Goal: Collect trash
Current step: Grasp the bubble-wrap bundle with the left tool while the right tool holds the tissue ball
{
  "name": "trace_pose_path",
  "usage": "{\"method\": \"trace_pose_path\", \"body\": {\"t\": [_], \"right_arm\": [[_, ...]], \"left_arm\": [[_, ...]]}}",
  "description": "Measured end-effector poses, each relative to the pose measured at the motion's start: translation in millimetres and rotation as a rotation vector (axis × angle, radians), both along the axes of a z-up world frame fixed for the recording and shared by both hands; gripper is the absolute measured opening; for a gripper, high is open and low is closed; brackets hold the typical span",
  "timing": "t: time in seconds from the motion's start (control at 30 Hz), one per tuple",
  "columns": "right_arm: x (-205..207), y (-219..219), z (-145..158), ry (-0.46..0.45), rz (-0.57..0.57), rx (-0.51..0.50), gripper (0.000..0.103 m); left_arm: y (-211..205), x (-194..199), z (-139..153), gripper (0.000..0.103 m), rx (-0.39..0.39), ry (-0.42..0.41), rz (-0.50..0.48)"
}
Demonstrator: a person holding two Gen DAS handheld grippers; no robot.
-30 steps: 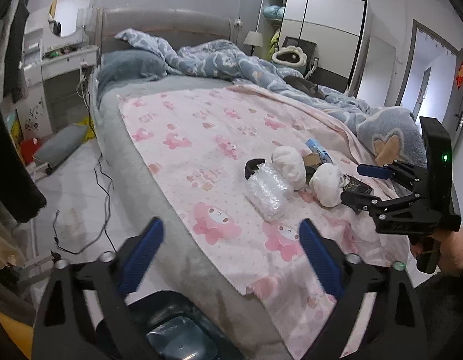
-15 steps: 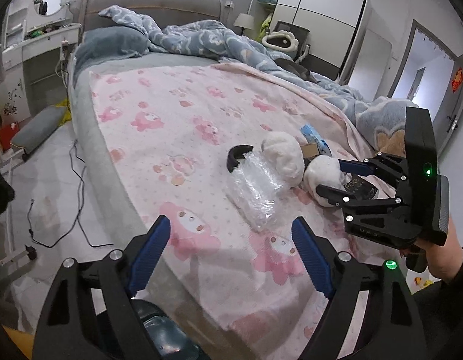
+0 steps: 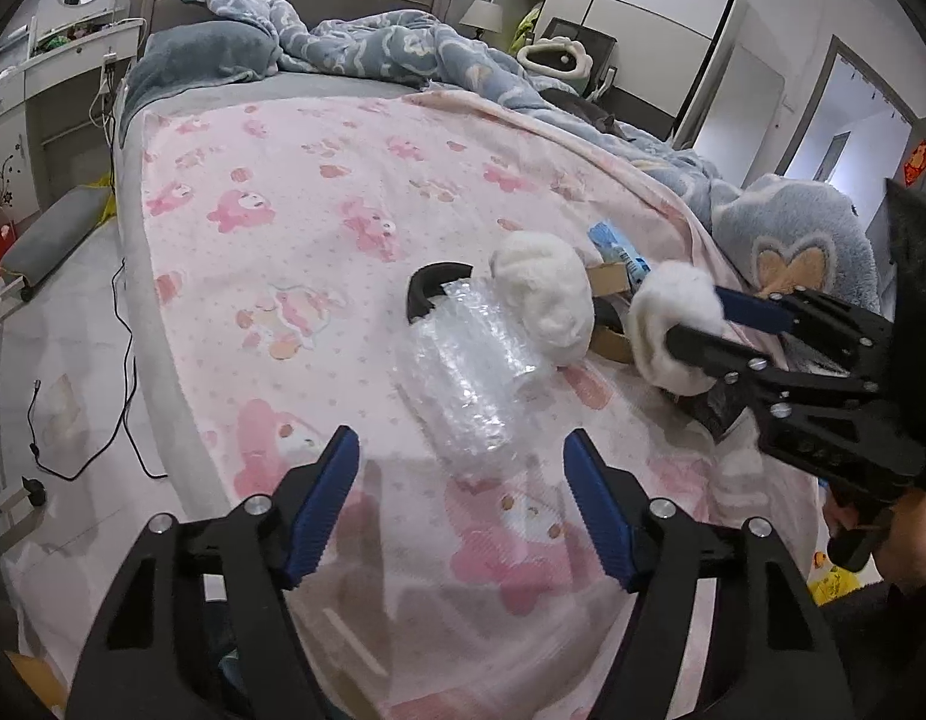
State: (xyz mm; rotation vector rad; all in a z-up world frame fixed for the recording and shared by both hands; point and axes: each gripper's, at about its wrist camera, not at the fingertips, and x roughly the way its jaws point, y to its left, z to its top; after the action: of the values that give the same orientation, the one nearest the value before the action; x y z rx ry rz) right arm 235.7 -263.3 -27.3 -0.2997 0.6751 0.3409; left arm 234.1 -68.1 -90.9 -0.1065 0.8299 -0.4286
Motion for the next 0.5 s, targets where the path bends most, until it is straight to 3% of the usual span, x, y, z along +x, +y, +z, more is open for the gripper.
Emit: {"method": "trace_pose_path", "body": {"t": [0.3,0.5], "right_arm": [[-4.7,-20.5,23.6,-0.007,-0.019,0.214,0.044],[-7.3,-22.0,27.5,0.0,-0.018,0.257,0.044]], "left_arm": [[-15.4,7.4,-7.0,0.059,0.014,0.032,0.005],[-14.1,13.5,-12.2,0.049,0.026,0.053,0.036]]}}
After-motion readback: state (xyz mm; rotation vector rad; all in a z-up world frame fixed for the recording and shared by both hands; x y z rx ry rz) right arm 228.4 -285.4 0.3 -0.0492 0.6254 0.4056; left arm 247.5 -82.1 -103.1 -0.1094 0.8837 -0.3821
